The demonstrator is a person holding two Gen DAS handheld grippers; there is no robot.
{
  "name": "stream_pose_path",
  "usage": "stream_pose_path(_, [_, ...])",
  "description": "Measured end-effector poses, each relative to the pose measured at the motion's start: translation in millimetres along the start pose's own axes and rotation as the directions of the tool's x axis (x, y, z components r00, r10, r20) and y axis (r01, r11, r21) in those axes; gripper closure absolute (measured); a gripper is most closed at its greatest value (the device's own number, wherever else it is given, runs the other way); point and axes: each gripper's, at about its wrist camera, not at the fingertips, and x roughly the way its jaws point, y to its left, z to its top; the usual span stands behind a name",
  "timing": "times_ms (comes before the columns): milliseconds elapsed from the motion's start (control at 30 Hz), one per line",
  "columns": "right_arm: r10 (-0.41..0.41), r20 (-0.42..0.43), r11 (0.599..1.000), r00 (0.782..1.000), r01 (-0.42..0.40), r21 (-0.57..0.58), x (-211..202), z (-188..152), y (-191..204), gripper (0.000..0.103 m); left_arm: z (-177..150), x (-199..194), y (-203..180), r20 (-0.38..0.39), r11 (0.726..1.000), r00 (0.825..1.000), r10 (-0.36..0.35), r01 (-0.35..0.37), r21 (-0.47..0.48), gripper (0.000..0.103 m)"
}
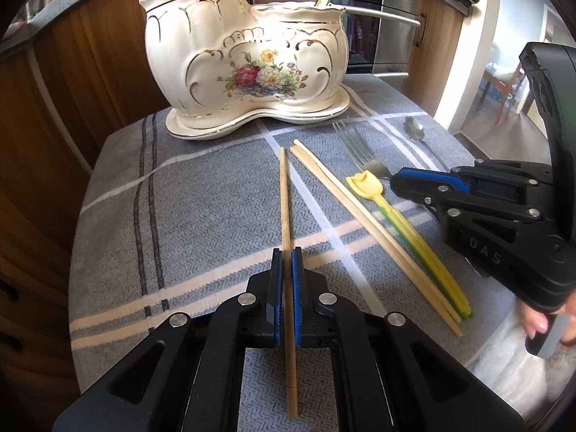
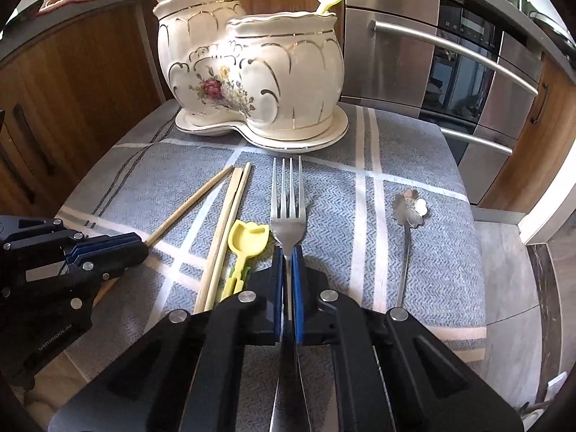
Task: Organize utensils
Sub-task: 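Grasp a wooden chopstick with the left tool while the right tool grasps the silver fork, then lift and carry the chopstick and silver fork over the ceramic holder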
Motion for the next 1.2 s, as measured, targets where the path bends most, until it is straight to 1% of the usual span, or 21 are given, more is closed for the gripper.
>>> stream_pose_path(100, [0.011, 0.023, 1.0, 1.0, -0.011, 0.007, -6, 0, -2, 0.098, 0, 0, 1, 0.006, 1.0, 1.0, -0.007, 0.007, -0.015, 0.098])
stream_pose_path(200, [0.019, 0.053, 1.0, 0.998, -0.02, 0.014, -15, -1, -4, 0.098, -2, -1, 5, 0.017, 0.999, 0.999, -0.031, 0.032, -0.038, 0.098])
stream_pose_path(333, [0.043, 0.092, 0.999, 0.995, -0.046, 0.026, -27, -2, -6, 0.098, -4, -5, 7, 0.033, 0.999, 0.999, -0.03, 0.031, -0.042, 0.098])
stream_pose_path(433, [0.048, 0.134, 0.998, 0.99, -0.053, 0.03, -37, -1, -8, 0.098, -3, -13, 7, 0.06, 0.999, 0.998, -0.026, 0.028, -0.039, 0.098])
stream_pose_path(567, [0.065, 0.203, 0.996, 0.977, -0.074, 0.039, -52, 0, -10, 0.098, -1, -28, 5, 0.114, 0.999, 0.993, -0.022, 0.025, -0.026, 0.098])
stream_pose_path(633, [0.072, 0.249, 0.996, 0.966, -0.083, 0.036, -63, 1, -11, 0.098, 1, -39, 4, 0.163, 1.0, 0.986, -0.026, 0.029, -0.013, 0.098])
stream_pose_path(700, [0.074, 0.302, 0.996, 0.95, -0.087, 0.029, -74, 1, -11, 0.098, 2, -49, 3, 0.209, 0.999, 0.977, -0.031, 0.032, -0.002, 0.098])
stream_pose_path(733, [0.072, 0.333, 0.996, 0.94, -0.086, 0.025, -81, 1, -11, 0.098, 2, -54, 3, 0.235, 0.999, 0.971, -0.043, 0.044, 0.004, 0.098])
stream_pose_path(767, [0.067, 0.358, 0.996, 0.931, -0.081, 0.024, -86, 1, -10, 0.098, 3, -62, 2, 0.271, 0.998, 0.96, -0.065, 0.063, 0.016, 0.098])
stream_pose_path(833, [0.047, 0.4, 0.998, 0.915, -0.064, 0.028, -96, 0, -10, 0.098, 3, -73, -1, 0.318, 0.997, 0.945, -0.071, 0.065, 0.03, 0.098])
stream_pose_path(867, [0.042, 0.416, 0.998, 0.908, -0.06, 0.03, -100, 1, -10, 0.098, 4, -80, -2, 0.351, 0.997, 0.933, -0.074, 0.066, 0.035, 0.098])
stream_pose_path(933, [0.043, 0.453, 0.997, 0.89, -0.064, 0.031, -108, 1, -11, 0.098, 4, -89, -4, 0.392, 0.996, 0.916, -0.087, 0.08, 0.035, 0.098])
stream_pose_path(967, [0.044, 0.468, 0.997, 0.882, -0.066, 0.03, -112, 1, -12, 0.098, 5, -93, -3, 0.415, 0.995, 0.905, -0.097, 0.091, 0.035, 0.098])
stream_pose_path(1000, [0.045, 0.485, 0.997, 0.874, -0.067, 0.028, -115, 2, -12, 0.098, 5, -99, -1, 0.446, 0.995, 0.889, -0.102, 0.096, 0.035, 0.098])
stream_pose_path(1100, [0.044, 0.53, 0.998, 0.847, -0.061, 0.015, -124, 6, -11, 0.098, 5, -110, 1, 0.511, 0.994, 0.853, -0.104, 0.1, 0.035, 0.098])
stream_pose_path(1167, [0.048, 0.552, 0.998, 0.832, -0.064, 0.01, -129, 9, -10, 0.098, 8, -113, 7, 0.545, 0.995, 0.833, -0.098, 0.098, 0.029, 0.098])
stream_pose_path(1200, [0.049, 0.561, 0.998, 0.827, -0.065, 0.008, -131, 12, -9, 0.098, 11, -114, 9, 0.552, 0.995, 0.828, -0.098, 0.101, 0.024, 0.098])
